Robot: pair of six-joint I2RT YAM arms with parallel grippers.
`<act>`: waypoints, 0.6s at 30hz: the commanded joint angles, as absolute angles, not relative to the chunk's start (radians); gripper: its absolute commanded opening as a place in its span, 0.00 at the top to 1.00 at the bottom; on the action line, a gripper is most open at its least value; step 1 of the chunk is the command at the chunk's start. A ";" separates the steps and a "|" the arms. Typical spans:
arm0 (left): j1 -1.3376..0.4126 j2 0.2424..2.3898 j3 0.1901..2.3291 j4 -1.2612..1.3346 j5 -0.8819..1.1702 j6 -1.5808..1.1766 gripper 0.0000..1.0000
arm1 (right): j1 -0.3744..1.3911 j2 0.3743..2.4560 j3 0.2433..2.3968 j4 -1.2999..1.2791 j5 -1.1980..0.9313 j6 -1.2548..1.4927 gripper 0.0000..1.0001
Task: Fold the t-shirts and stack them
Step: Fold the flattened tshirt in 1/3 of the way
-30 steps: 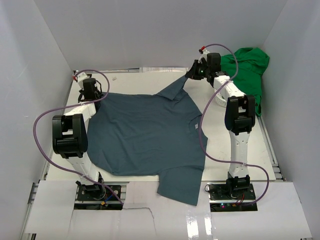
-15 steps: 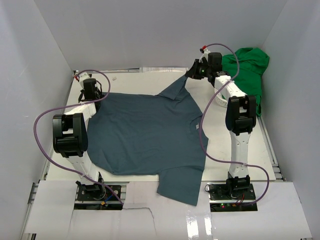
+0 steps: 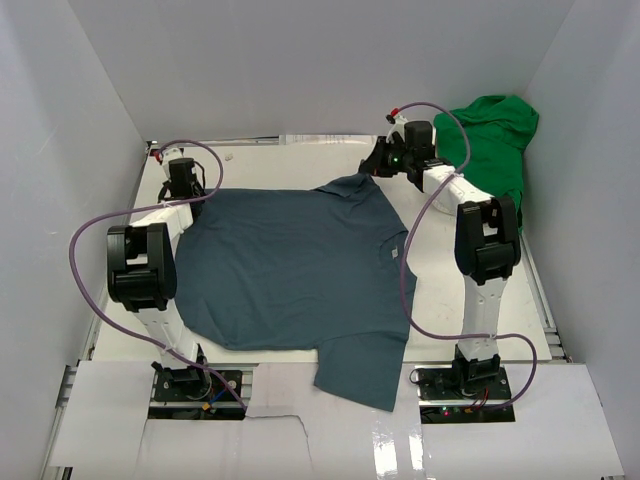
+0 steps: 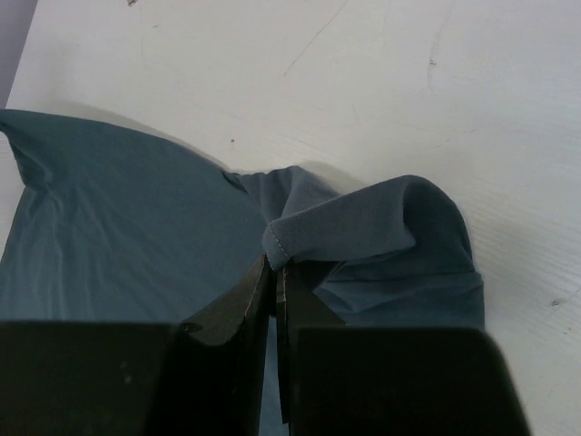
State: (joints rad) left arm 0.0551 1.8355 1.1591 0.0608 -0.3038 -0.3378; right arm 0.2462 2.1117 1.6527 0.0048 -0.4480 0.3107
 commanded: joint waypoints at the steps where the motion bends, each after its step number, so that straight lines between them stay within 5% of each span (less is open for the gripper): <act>1: 0.055 1.851 1.216 0.006 -0.344 -0.319 1.00 | 0.250 2.040 1.628 0.066 -0.451 0.313 0.92; 18: 0.054 1.838 1.218 -0.052 -0.371 -0.319 1.00 | 0.252 1.832 1.434 0.063 -0.413 0.276 0.92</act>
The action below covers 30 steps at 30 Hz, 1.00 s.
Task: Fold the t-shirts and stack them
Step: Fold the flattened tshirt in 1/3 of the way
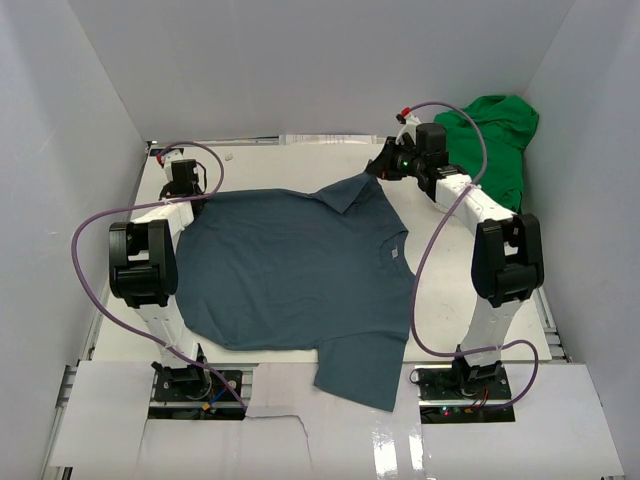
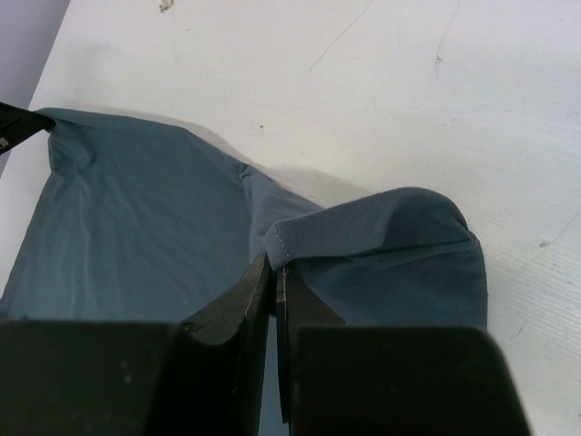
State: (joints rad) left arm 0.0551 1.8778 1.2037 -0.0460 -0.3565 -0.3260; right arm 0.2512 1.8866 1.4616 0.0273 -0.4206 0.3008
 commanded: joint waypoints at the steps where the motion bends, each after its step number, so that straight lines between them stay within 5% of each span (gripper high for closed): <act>1: 0.054 1.835 1.216 -0.055 -0.376 -0.321 1.00 | 0.250 1.816 1.425 0.064 -0.407 0.275 0.92; 30: 0.054 1.801 1.221 -0.090 -0.403 -0.321 1.00 | 0.183 1.625 1.261 0.060 -0.396 0.264 0.92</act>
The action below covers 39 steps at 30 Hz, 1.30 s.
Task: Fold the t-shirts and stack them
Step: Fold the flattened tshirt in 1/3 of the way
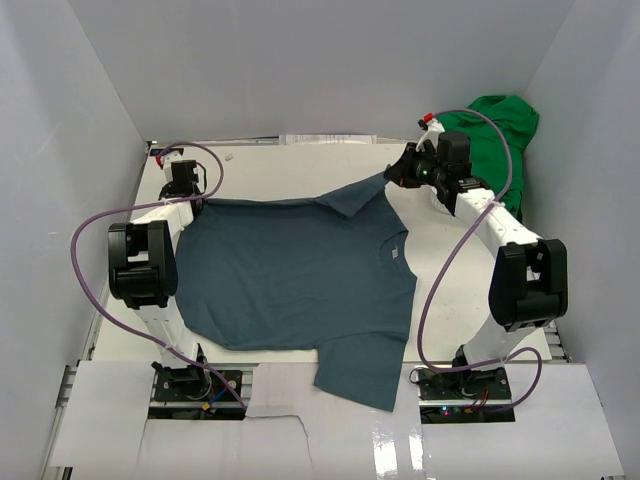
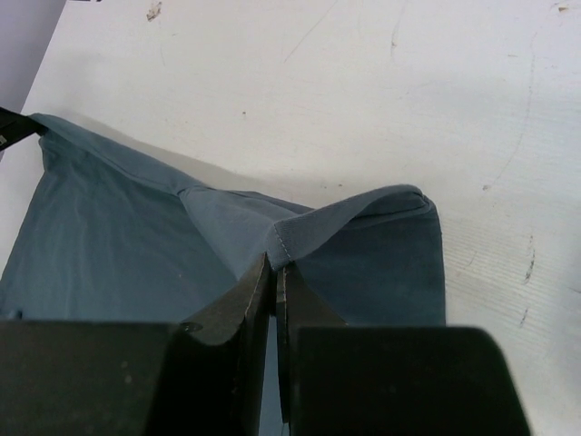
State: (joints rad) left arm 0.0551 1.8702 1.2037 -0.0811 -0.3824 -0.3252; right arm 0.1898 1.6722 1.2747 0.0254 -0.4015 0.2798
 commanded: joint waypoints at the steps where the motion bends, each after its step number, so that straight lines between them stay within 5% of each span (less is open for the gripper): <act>1: 0.054 1.796 1.220 -0.091 -0.405 -0.319 1.00 | 0.183 1.615 1.258 0.058 -0.394 0.262 0.92; 30: 0.017 1.773 1.276 -0.130 -0.448 -0.261 1.00 | 0.158 1.525 1.180 0.041 -0.390 0.253 0.92; 39: 0.008 1.928 1.400 -0.143 -0.456 -0.273 1.00 | 0.156 1.615 1.249 0.043 -0.408 0.261 0.92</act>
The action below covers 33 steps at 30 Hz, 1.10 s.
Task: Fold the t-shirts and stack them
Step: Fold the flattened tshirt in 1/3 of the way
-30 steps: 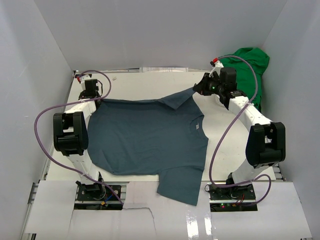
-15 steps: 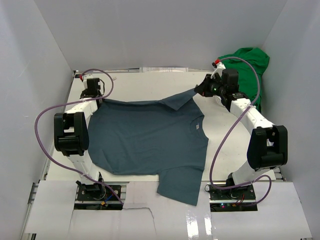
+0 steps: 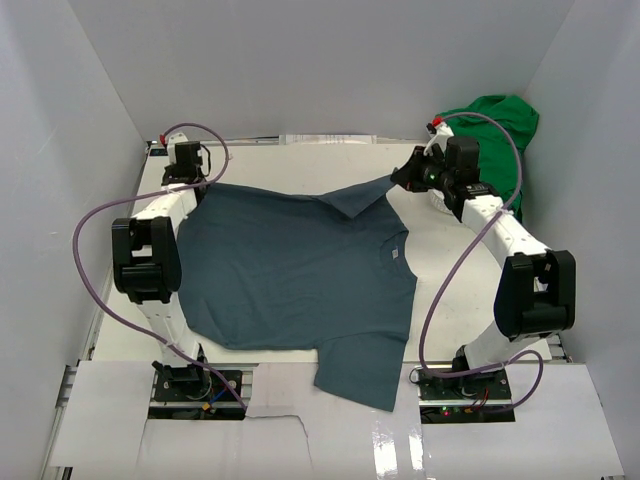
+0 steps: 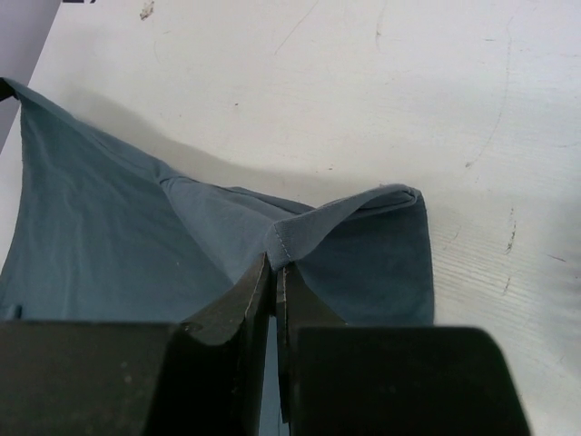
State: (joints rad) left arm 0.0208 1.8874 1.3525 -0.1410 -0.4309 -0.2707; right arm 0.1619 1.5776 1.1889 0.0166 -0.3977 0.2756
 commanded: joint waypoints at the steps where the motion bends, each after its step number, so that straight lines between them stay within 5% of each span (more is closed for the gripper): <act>1: -0.017 1.942 1.413 -0.141 -0.459 -0.273 1.00 | 0.155 1.629 1.276 0.043 -0.408 0.262 0.92; 6: -0.023 2.042 1.531 -0.135 -0.472 -0.262 0.99 | 0.155 1.736 1.367 0.044 -0.423 0.270 0.92; 7: -0.025 2.077 1.548 -0.140 -0.483 -0.255 0.90 | 0.155 1.750 1.394 0.044 -0.426 0.273 0.92; 8: -0.026 2.091 1.564 -0.138 -0.492 -0.253 0.70 | 0.155 1.776 1.405 0.044 -0.431 0.275 0.92; 10: -0.026 2.127 1.607 -0.138 -0.526 -0.247 0.59 | 0.155 1.798 1.431 0.044 -0.440 0.278 0.92; 22: -0.025 2.154 1.655 -0.083 -0.601 -0.212 0.43 | 0.155 1.842 1.450 0.048 -0.439 0.267 0.92; 26: 0.020 2.141 1.626 -0.106 -0.459 -0.253 0.34 | 0.155 1.847 1.457 0.043 -0.440 0.268 0.92; 33: 0.155 2.137 1.631 -0.235 -0.212 -0.417 0.35 | 0.155 1.850 1.456 0.048 -0.448 0.267 0.92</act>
